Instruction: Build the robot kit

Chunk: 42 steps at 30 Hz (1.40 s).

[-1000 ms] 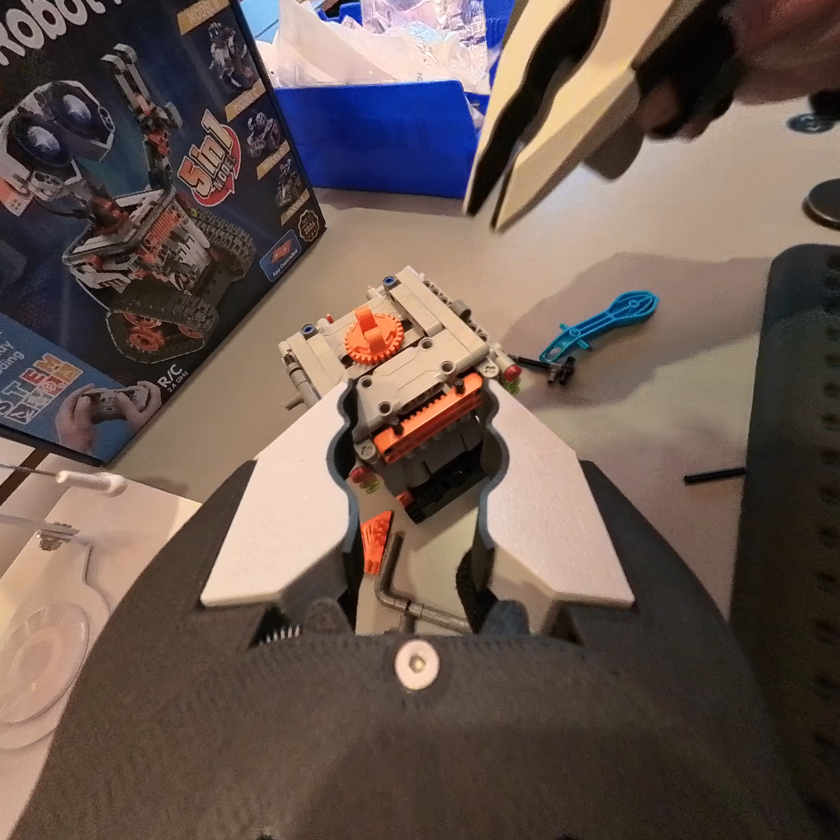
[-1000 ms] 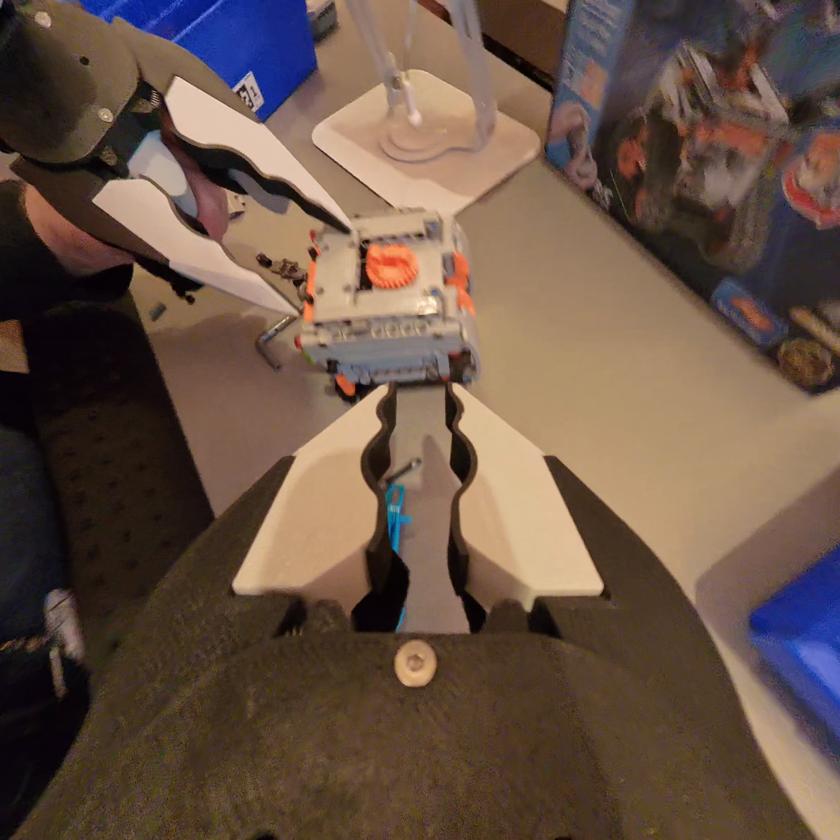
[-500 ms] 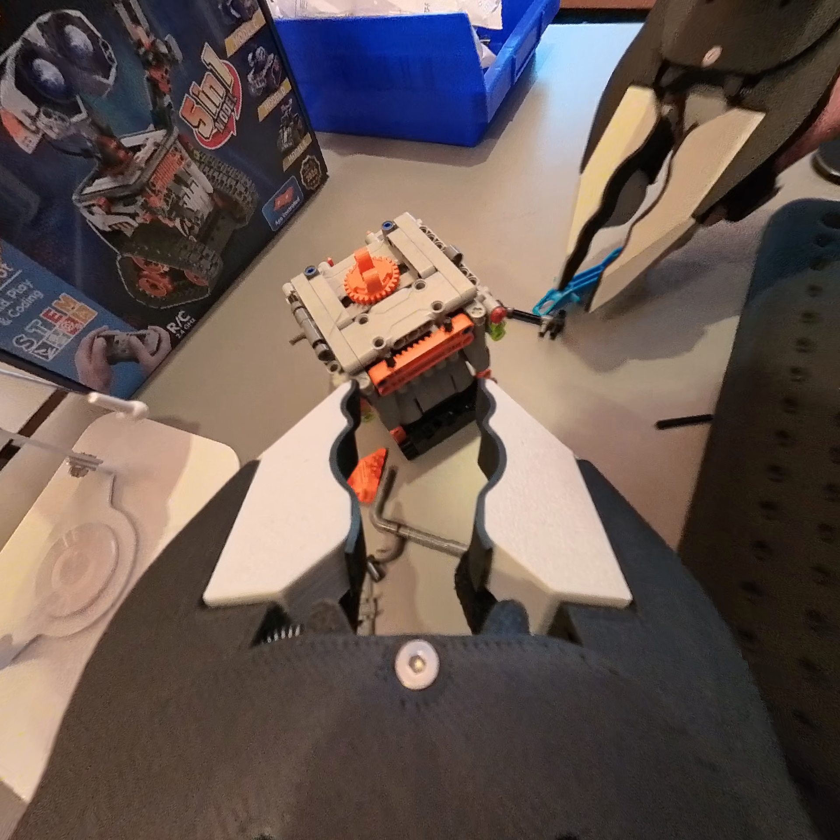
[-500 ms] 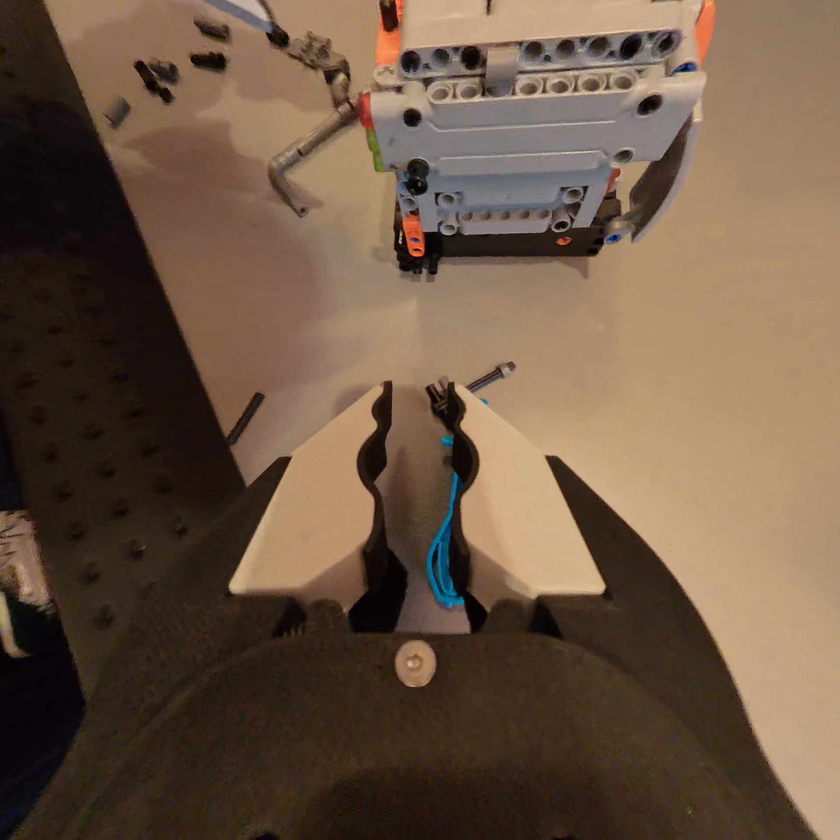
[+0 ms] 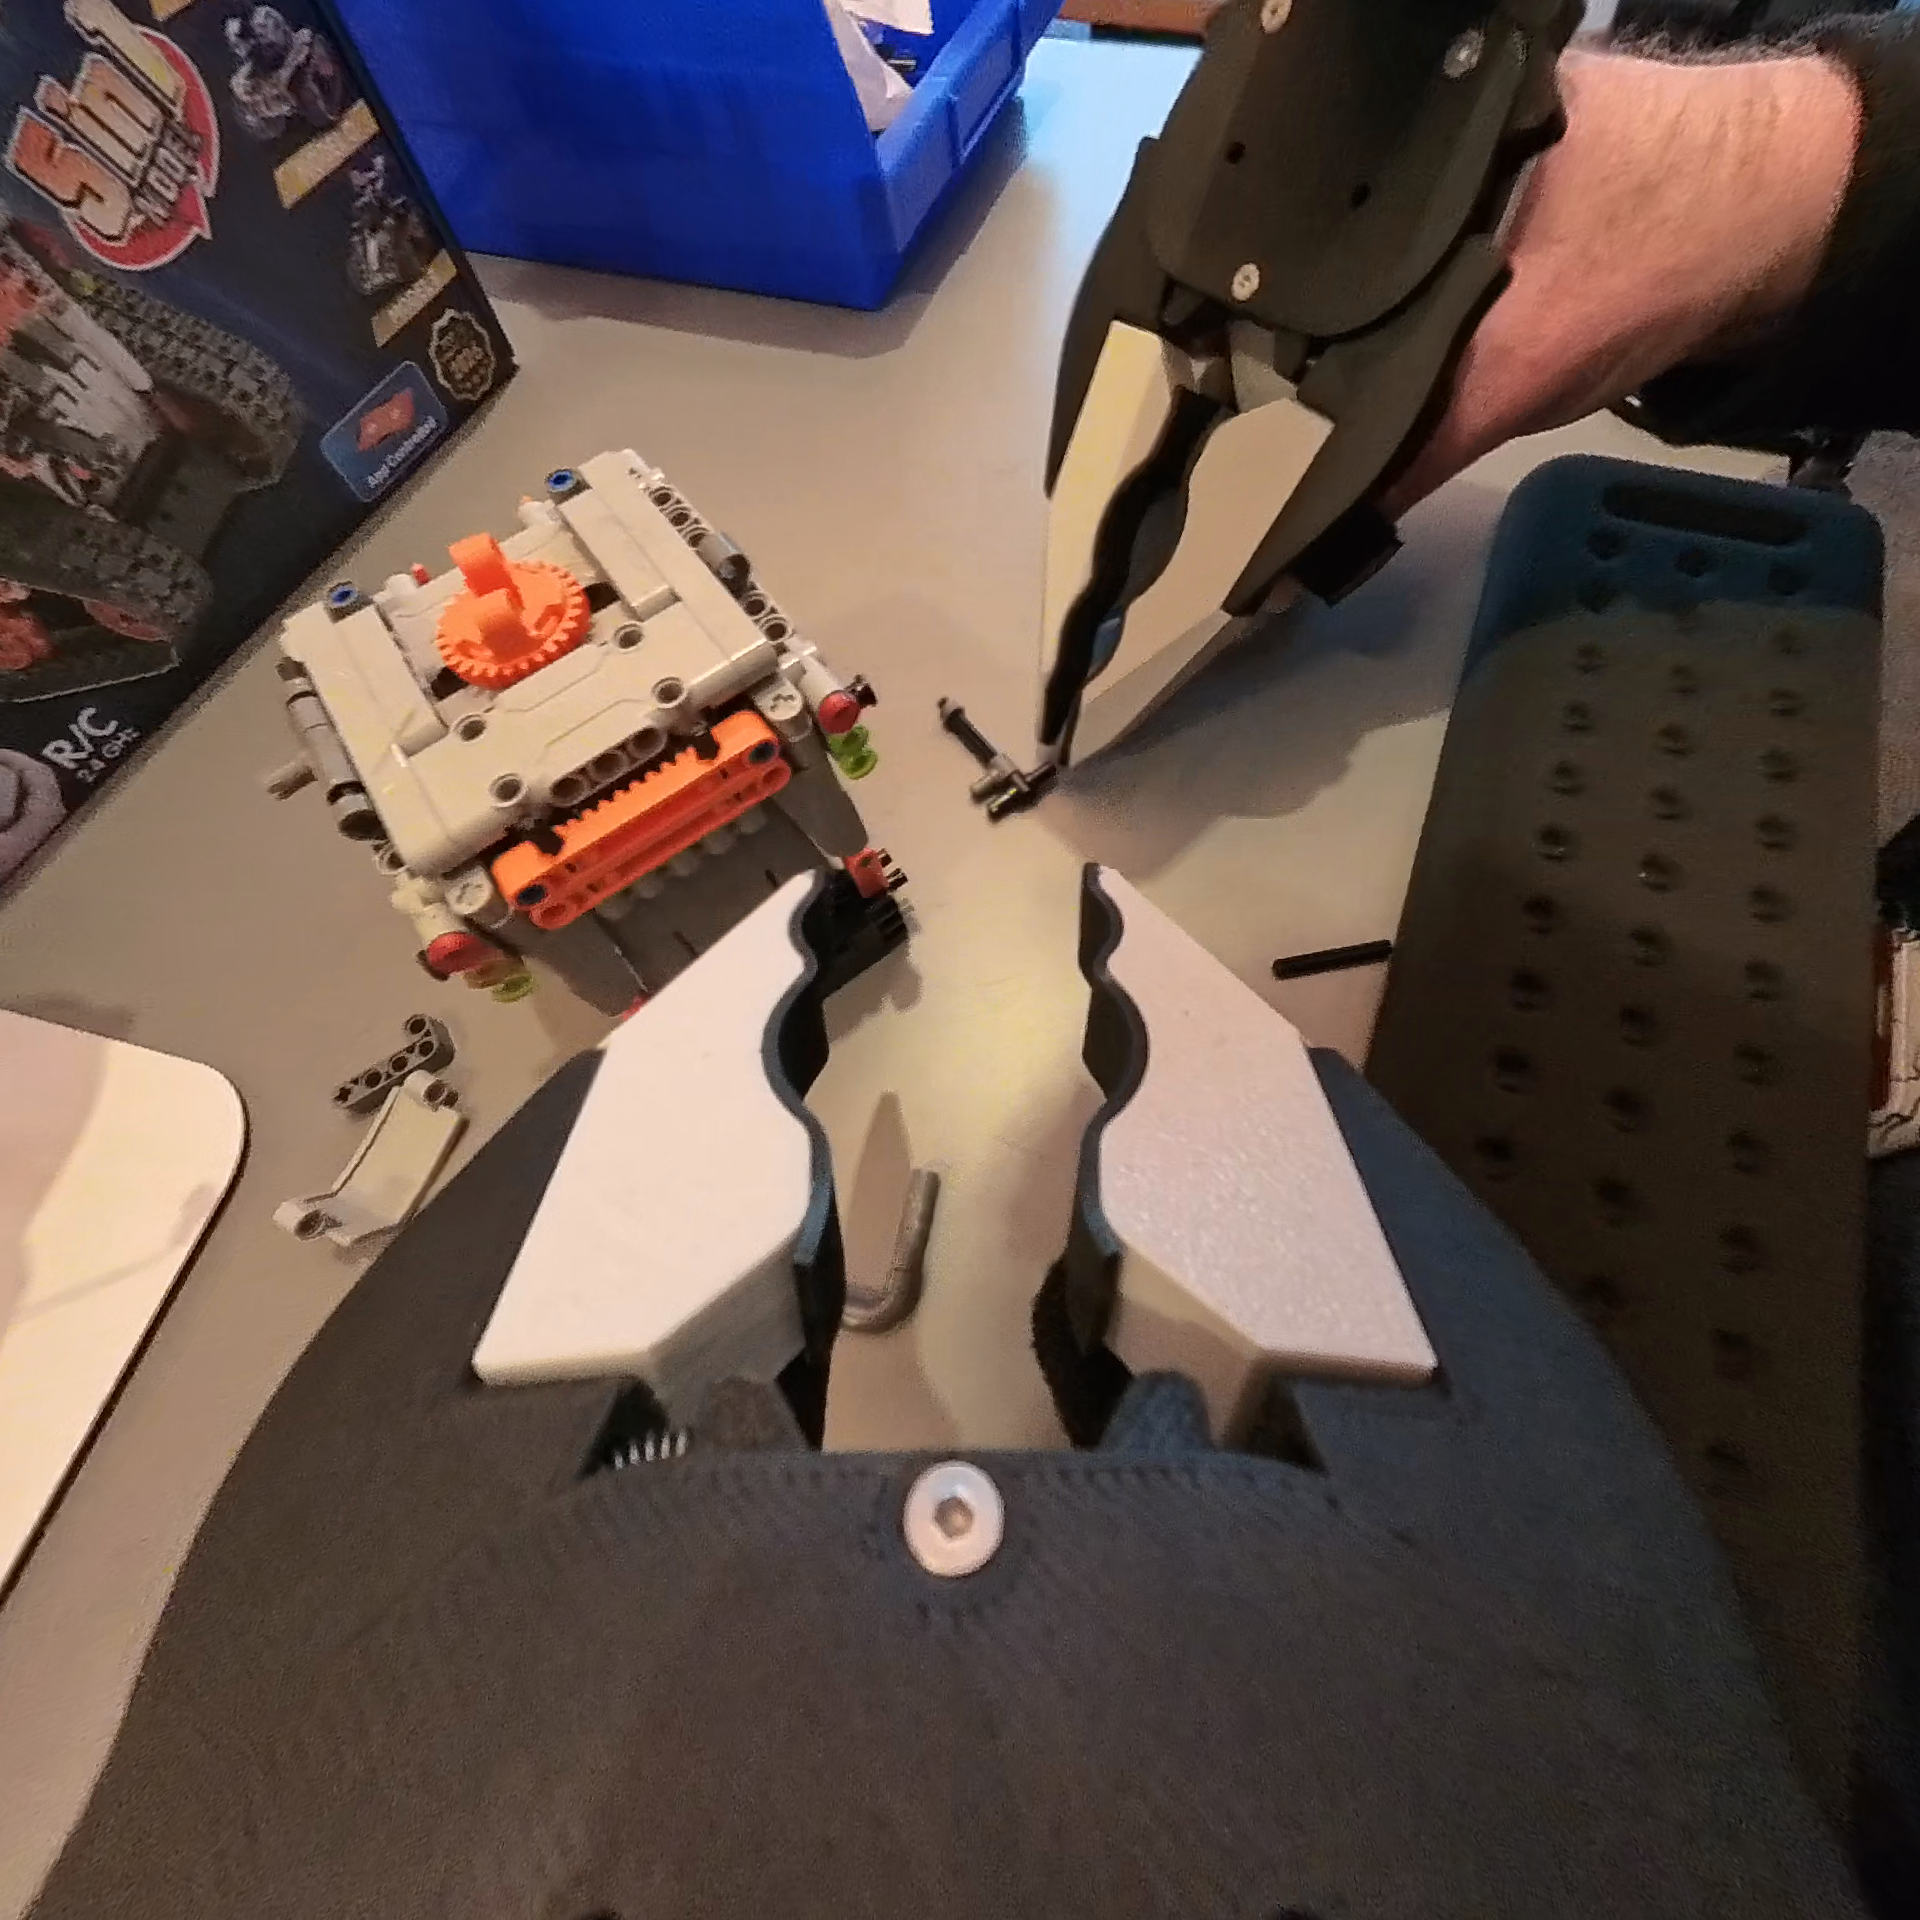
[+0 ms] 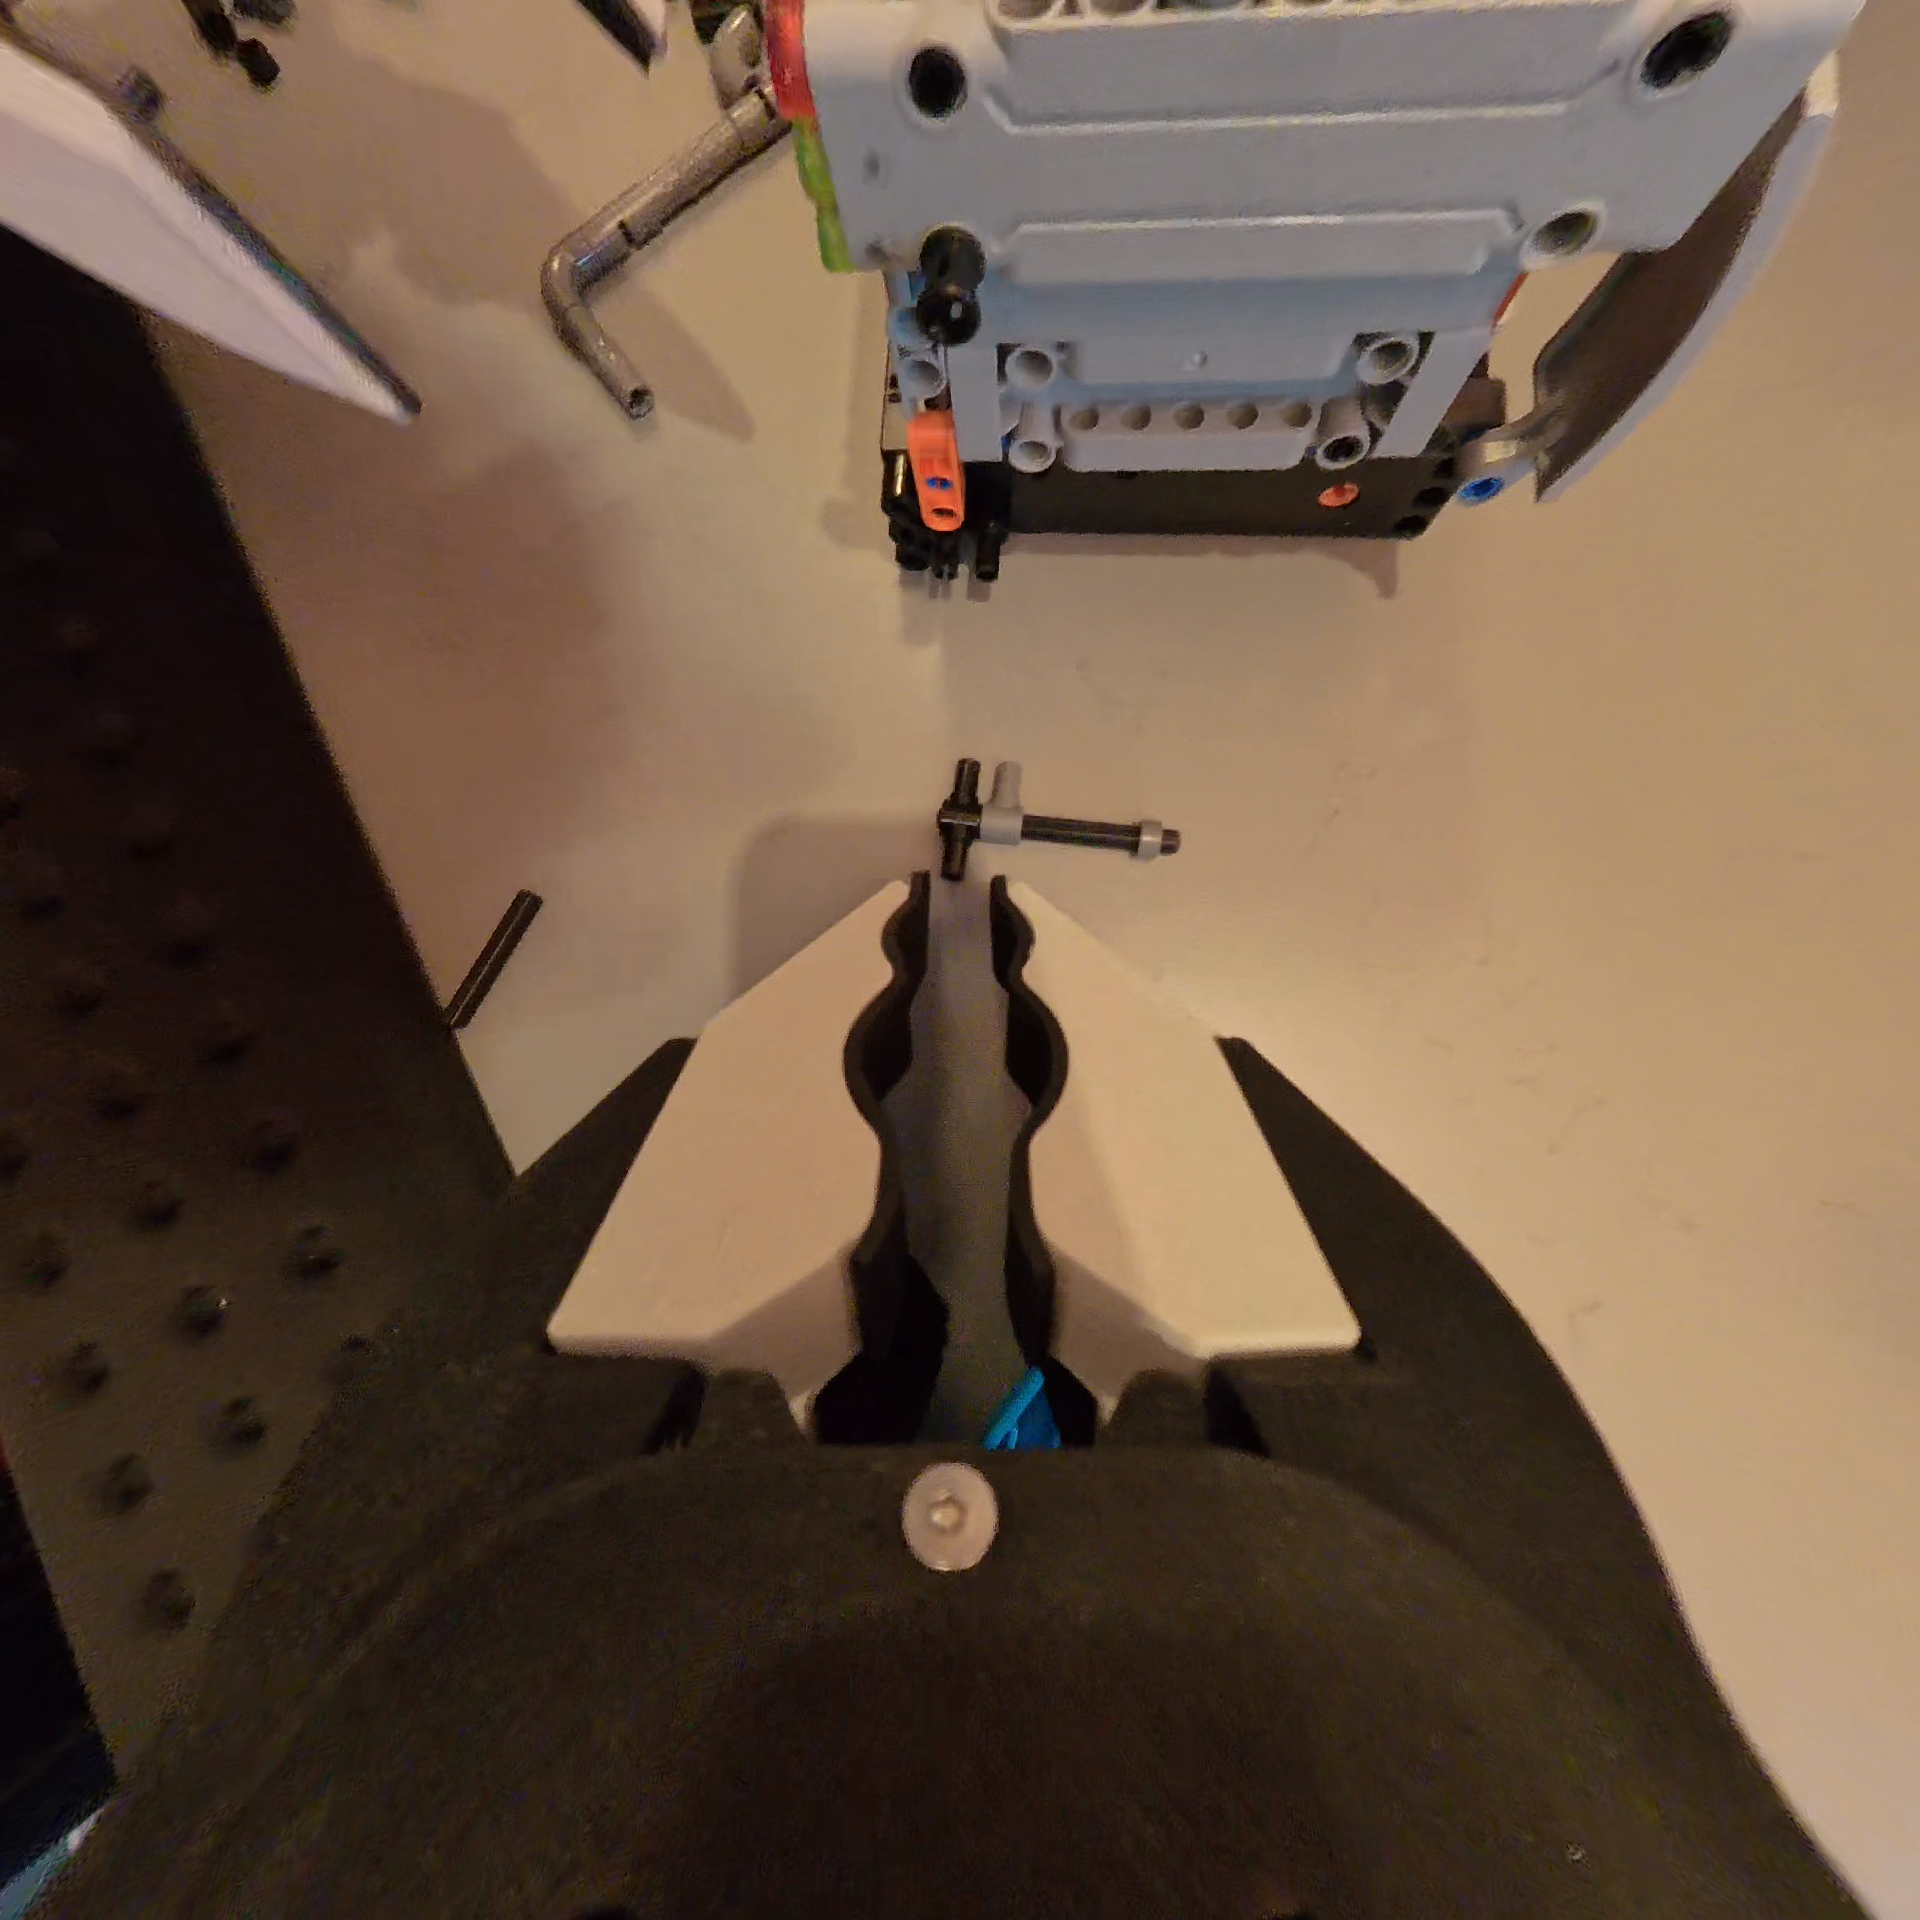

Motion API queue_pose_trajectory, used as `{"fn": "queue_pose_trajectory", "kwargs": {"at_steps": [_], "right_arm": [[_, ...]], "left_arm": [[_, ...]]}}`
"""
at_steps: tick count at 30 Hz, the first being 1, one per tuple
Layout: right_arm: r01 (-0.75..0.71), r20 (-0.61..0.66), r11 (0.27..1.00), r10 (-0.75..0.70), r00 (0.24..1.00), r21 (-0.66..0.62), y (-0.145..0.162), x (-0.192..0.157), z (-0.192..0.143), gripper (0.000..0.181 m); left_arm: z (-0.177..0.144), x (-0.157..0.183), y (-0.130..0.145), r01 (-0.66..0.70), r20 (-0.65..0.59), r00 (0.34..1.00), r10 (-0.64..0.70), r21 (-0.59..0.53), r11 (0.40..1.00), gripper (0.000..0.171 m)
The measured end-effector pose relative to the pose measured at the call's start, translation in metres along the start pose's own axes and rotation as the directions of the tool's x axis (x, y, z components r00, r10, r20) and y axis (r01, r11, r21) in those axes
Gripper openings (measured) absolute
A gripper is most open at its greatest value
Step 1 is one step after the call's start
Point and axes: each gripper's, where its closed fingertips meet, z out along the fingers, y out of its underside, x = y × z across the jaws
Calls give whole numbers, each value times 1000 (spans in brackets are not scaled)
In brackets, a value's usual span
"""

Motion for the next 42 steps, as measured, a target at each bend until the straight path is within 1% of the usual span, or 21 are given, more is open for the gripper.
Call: {"fn": "queue_pose_trajectory", "kwargs": {"at_steps": [2, 5, 7, 8, 11, 13, 16, 17, 19, 25, 27, 29, 30, 31, 34, 35, 37, 39, 42], "right_arm": [[1, -28, 1000, -1, 1000, -3, -2, 3, 1, 11], [6, -16, 1000, -6, 1000, -1, -2, 2, 6, 10], [17, -23, 1000, -16, 1000, 10, -4, 2, 8, 2], [20, -19, 1000, -19, 1000, 18, -7, 0, 8, 2], [38, -31, 999, -37, 999, 24, -11, 0, 8, 10], [49, -39, 999, -48, 998, 13, -13, 1, 9, 9], [79, -52, 997, -78, 996, 4, -15, 2, 14, 0], [82, -60, 997, -82, 995, 2, -16, 3, 14, 0], [78, -55, 997, -77, 996, 10, -17, 3, 12, 0], [8, 38, 996, -12, 999, 89, -20, -3, -5, 0], [4, 35, 996, -7, 999, 90, -16, -2, -10, 0], [-6, 0, 996, 6, 1000, 93, -15, 7, -13, 0], [-3, -17, 997, 4, 1000, 81, -15, 11, -12, 9], [5, -28, 997, -3, 1000, 73, -16, 15, -10, 15], [70, -63, 997, -68, 996, 28, -16, 25, -9, 16], [100, -57, 995, -98, 994, 22, -18, 23, -8, 16], [159, -11, 987, -158, 987, 22, -23, 15, -4, 19], [212, 20, 977, -212, 977, -17, -21, 13, 4, 21], [282, 69, 957, -277, 958, -65, -18, 13, 15, 18]], "left_arm": [[3, 2, 1, -4, -6, 1000, 4, -6, 1000, 45], [5, 3, 0, 1, -12, 1000, -1, -3, 1000, 45], [7, 4, 0, 0, -16, 1000, -1, -7, 1000, 44], [8, 6, 0, 1, -20, 1000, -1, -6, 1000, 44], [12, 9, 2, 2, -28, 1000, -3, -13, 1000, 43], [13, 11, 2, 3, -36, 999, -3, -14, 1000, 43], [14, 12, 3, 2, -37, 999, -3, -20, 1000, 43], [14, 12, 3, 3, -38, 999, -4, -19, 1000, 43], [15, 12, 3, -1, -36, 999, 0, -25, 1000, 43], [14, 12, 4, -2, -39, 999, 1, -32, 999, 43], [15, 14, 4, -3, -48, 999, 1, -33, 999, 42], [18, 16, 6, -1, -57, 998, -1, -38, 999, 42], [19, 16, 7, -2, -59, 998, -1, -43, 999, 42], [21, 17, 8, -2, -62, 998, -1, -46, 999, 42], [23, 19, 6, -9, -71, 997, 5, -48, 999, 41], [23, 20, 6, -12, -72, 997, 9, -47, 999, 41], [23, 22, 6, -10, -76, 997, 6, -47, 999, 41], [24, 23, 8, -11, -76, 997, 7, -50, 999, 41], [24, 23, 9, -5, -74, 997, 2, -49, 999, 41]]}}
